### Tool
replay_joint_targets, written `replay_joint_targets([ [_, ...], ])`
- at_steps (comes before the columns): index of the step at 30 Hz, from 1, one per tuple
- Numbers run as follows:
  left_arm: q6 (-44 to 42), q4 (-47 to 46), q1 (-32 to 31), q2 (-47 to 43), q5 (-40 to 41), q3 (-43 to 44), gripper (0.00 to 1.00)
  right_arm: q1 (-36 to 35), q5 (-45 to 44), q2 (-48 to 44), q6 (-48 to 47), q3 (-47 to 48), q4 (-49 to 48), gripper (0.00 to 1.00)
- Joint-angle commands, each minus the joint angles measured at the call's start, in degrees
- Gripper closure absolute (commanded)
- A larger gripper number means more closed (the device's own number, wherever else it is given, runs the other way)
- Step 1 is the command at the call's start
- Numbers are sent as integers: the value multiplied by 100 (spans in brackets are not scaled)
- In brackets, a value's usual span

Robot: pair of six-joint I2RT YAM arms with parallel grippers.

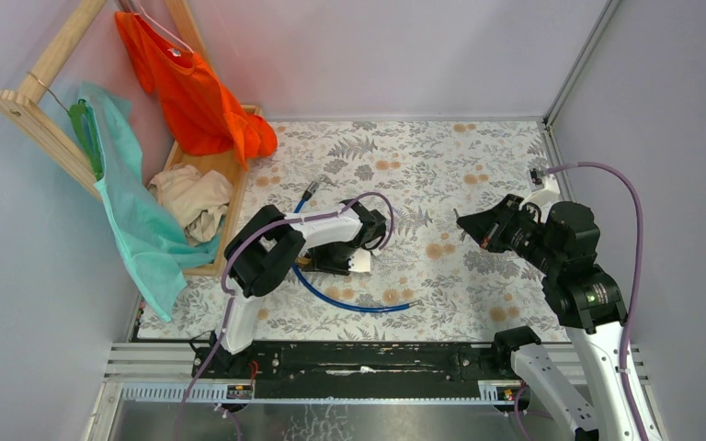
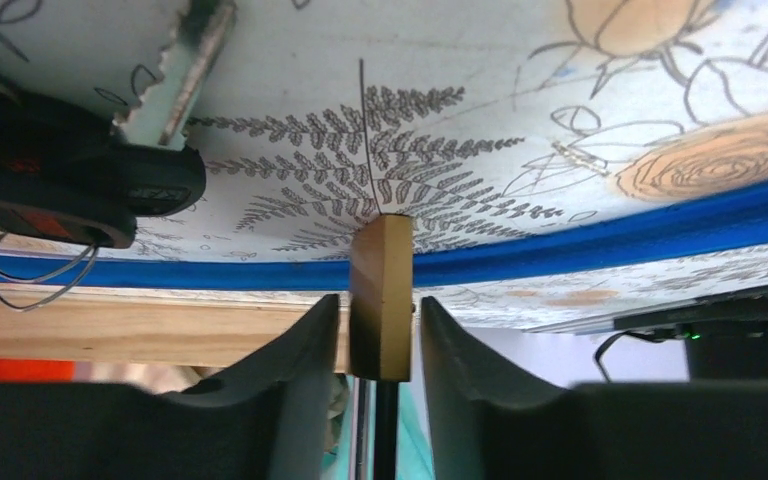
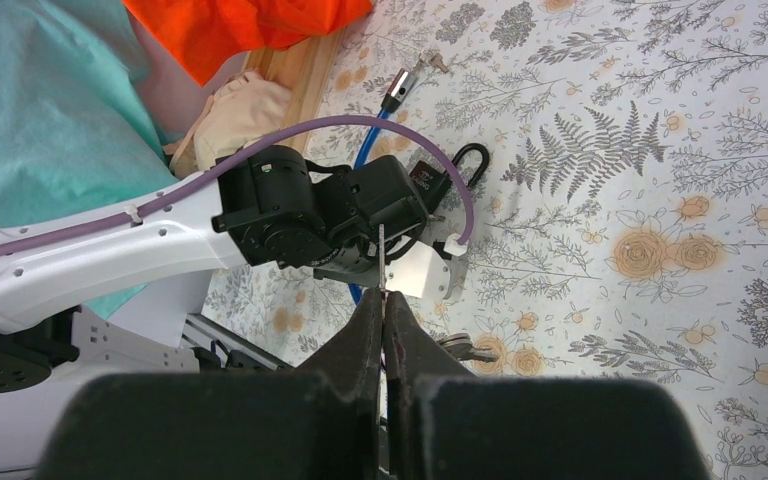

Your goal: Unlock with the key

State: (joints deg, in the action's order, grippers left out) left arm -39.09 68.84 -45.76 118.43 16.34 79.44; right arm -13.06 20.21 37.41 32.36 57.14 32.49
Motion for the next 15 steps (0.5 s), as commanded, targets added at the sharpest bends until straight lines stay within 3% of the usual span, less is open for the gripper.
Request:
replay_joint_targets([
  [1,-207,273,-19,62,211,83,64,12,71,-67,-54,73,-219,100],
  [7,-112,400,-21,253,487,192,73,10,80,-81,-46,61,-246,100],
  [10,-145,366,-17,291,623,155,100,8,80,-77,-51,76,-246,100],
  [15,-162,498,192,153,186,520,100,11,109,-28,-59,87,-315,100],
])
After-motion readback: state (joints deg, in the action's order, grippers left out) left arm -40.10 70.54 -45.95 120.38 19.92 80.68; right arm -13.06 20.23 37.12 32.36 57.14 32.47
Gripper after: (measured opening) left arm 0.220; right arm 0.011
